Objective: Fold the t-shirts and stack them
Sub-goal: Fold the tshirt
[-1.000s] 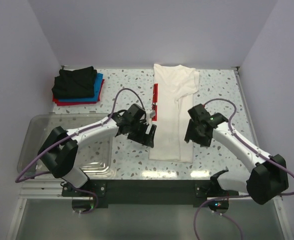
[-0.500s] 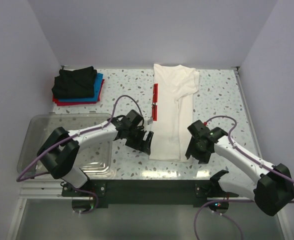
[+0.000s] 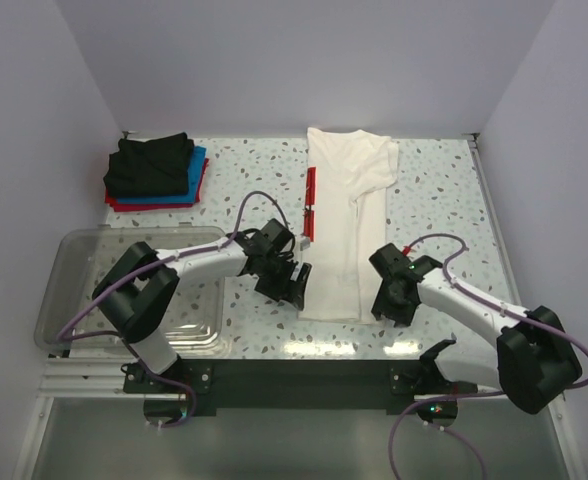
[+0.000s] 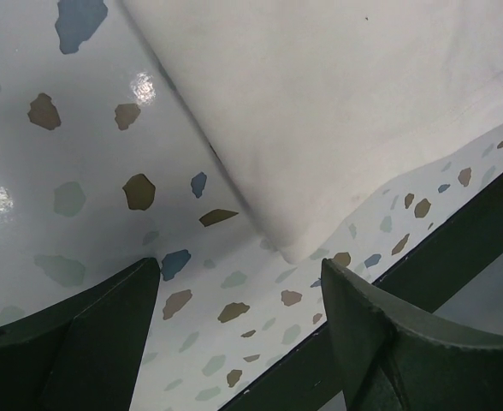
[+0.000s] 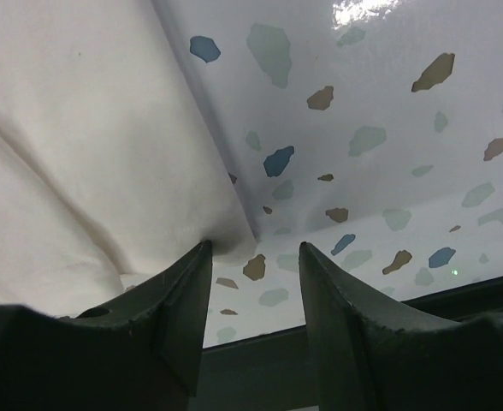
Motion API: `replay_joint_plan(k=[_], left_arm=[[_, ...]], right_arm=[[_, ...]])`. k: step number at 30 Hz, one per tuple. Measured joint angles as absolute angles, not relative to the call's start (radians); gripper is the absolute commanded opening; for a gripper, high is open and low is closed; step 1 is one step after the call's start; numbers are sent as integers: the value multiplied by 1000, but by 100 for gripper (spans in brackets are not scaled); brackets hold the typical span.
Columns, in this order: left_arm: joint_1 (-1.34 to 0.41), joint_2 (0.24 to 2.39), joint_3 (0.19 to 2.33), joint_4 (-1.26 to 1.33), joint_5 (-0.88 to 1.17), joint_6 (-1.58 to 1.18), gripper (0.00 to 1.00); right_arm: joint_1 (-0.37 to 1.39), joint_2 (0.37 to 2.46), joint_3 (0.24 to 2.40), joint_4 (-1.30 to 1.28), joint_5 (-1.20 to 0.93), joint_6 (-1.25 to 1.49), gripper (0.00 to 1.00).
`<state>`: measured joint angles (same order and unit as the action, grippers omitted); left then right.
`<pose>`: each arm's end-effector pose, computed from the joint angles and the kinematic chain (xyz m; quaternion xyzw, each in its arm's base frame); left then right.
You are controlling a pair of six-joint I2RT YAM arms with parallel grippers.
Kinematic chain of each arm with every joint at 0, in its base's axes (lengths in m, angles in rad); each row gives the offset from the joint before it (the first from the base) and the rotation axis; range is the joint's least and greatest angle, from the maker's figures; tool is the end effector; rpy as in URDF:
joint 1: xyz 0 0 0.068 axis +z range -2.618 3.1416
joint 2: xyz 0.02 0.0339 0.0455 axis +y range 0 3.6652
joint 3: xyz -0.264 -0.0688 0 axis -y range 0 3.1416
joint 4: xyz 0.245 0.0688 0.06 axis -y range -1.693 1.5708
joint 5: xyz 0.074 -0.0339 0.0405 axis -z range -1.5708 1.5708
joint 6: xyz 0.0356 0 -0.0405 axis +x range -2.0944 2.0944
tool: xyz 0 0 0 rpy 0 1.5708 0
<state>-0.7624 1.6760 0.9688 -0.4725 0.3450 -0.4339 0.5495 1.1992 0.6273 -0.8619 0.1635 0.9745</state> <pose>0.2187 -0.2255 0.1631 0.1909 0.9479 -0.2469 0.0634 0.1544 0.0878 0.1692 0.2152 0.9708 -0.0118 0.1056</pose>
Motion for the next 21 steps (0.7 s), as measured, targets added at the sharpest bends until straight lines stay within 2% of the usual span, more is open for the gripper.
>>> replay_joint_plan(k=[9, 14, 21], left_arm=[[-767, 1695, 980, -456, 368, -435, 80], [-772, 1713, 992, -452, 385, -438, 76], [-801, 1745, 1024, -459, 385, -449, 70]], right_arm=[[550, 1266, 620, -798, 146, 945, 19], [550, 1270, 622, -787, 134, 939, 5], [550, 1270, 622, -787, 130, 934, 1]])
